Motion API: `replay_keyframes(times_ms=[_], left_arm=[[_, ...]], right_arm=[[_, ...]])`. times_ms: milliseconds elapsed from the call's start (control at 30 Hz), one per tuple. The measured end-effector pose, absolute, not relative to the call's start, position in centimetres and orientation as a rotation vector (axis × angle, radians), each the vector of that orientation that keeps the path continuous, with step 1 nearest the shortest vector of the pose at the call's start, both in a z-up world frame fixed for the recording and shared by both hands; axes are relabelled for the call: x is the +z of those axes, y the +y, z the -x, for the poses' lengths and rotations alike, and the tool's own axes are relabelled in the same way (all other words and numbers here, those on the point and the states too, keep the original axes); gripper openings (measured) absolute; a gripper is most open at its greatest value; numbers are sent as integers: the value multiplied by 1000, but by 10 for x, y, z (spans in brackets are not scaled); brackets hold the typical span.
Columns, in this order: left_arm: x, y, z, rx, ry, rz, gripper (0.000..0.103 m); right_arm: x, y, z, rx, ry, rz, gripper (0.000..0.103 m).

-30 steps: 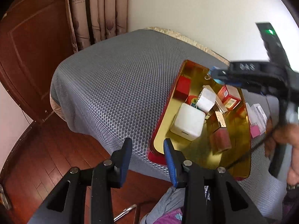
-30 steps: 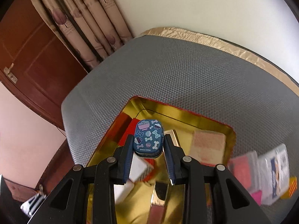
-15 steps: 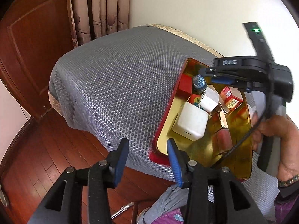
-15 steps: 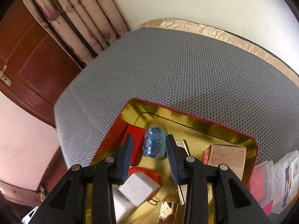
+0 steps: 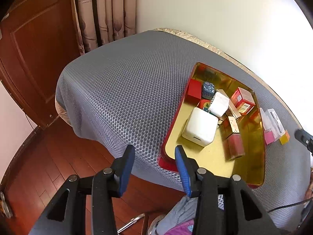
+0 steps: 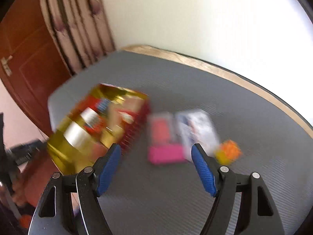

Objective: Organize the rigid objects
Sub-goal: 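Grasp the clear plastic toothbrush box with the right gripper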

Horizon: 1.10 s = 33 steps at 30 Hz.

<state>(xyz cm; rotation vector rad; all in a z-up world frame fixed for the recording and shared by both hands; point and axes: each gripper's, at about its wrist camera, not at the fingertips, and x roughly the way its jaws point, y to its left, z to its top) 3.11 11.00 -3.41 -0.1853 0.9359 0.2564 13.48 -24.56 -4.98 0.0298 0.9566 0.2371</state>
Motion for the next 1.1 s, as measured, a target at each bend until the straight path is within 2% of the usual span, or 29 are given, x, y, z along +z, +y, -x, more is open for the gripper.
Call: replay_keyframes(times_ms=[367, 700, 767, 800, 1000, 1100], left_arm=[[-32, 102, -29, 269, 928, 125, 43], [-37, 105, -32, 266, 942, 152, 51], [-38, 105, -32, 265, 944, 155, 53], [-38, 106, -33, 264, 945, 157, 53], [-38, 106, -32, 268, 946, 160, 55], [-37, 105, -30, 267, 942, 157, 55]], right_arm=[[-77, -267, -190, 205, 1091, 98, 72], [-117, -251, -236, 261, 1252, 257, 70], [-117, -254, -240, 286, 1261, 239, 64], [-115, -256, -243, 285, 1265, 241, 55], [-117, -247, -250, 287, 1289, 329, 55], [-122, -242, -257, 259, 1314, 394, 62]])
